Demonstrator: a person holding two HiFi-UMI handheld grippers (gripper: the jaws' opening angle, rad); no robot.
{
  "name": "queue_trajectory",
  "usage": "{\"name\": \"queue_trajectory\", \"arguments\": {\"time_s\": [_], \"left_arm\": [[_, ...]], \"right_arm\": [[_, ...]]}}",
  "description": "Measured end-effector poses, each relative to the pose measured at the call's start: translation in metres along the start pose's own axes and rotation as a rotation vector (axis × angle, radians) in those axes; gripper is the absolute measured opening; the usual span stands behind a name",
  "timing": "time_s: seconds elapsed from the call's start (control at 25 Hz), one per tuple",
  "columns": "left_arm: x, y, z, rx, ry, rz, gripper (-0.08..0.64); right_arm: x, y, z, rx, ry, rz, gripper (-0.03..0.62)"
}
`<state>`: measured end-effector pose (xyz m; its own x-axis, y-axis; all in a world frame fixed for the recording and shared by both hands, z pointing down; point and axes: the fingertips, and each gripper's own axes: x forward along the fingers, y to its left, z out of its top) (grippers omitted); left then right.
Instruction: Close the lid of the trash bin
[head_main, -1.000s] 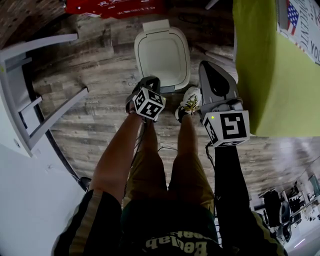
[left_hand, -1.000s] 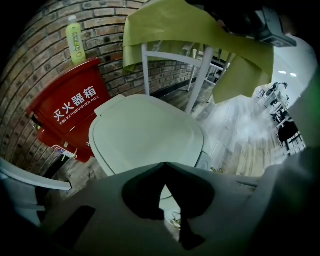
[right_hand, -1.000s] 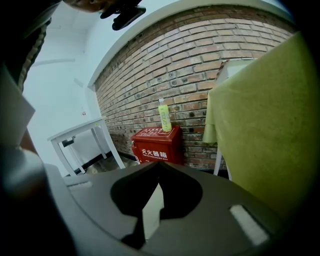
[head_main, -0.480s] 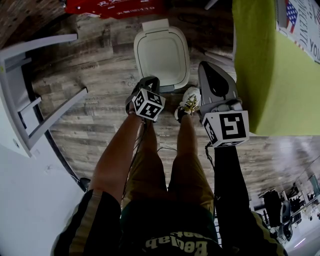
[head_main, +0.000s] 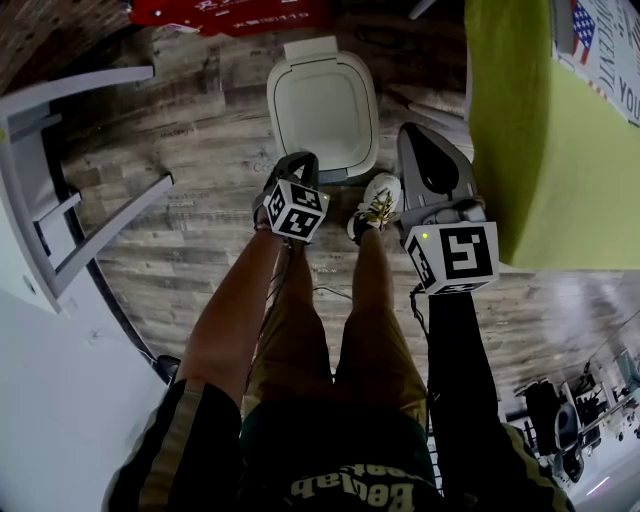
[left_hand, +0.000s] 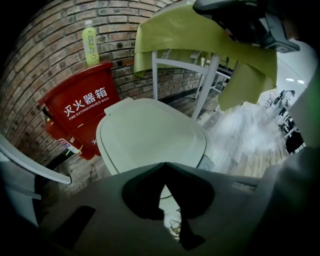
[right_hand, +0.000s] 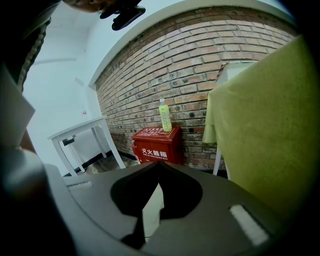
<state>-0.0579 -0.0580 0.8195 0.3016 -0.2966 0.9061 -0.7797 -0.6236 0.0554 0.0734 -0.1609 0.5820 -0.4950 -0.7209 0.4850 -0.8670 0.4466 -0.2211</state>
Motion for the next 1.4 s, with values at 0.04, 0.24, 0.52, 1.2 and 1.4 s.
{"name": "queue_trajectory", "arguments": {"time_s": [0.04, 0.24, 0.52, 1.2, 1.4], "left_arm": [[0.0, 0.0, 0.0, 0.004, -0.002, 0.007, 0.009], [-0.001, 0.0, 0.0, 0.01, -0.025, 0.03, 0.008], [-0.001, 0.0, 0.001, -0.001, -0.024, 0.016, 0.006], [-0.105, 0.017, 0.138, 0.036, -0.343, -0.008, 0.006], [-0.157, 0.04, 0.176, 0.056, -0.415, 0.042, 0.006]], "right_arm": [[0.0, 0.0, 0.0, 0.0, -0.001, 0.0, 0.014], [0.0, 0.001, 0.001, 0.0, -0.003, -0.001, 0.014], [0.0, 0.001, 0.002, -0.002, -0.003, -0.005, 0.014], [-0.019, 0.009, 0.073, -0.06, -0.058, -0.007, 0.014], [-0.03, 0.006, 0.113, -0.09, -0.098, -0.022, 0.014]]}}
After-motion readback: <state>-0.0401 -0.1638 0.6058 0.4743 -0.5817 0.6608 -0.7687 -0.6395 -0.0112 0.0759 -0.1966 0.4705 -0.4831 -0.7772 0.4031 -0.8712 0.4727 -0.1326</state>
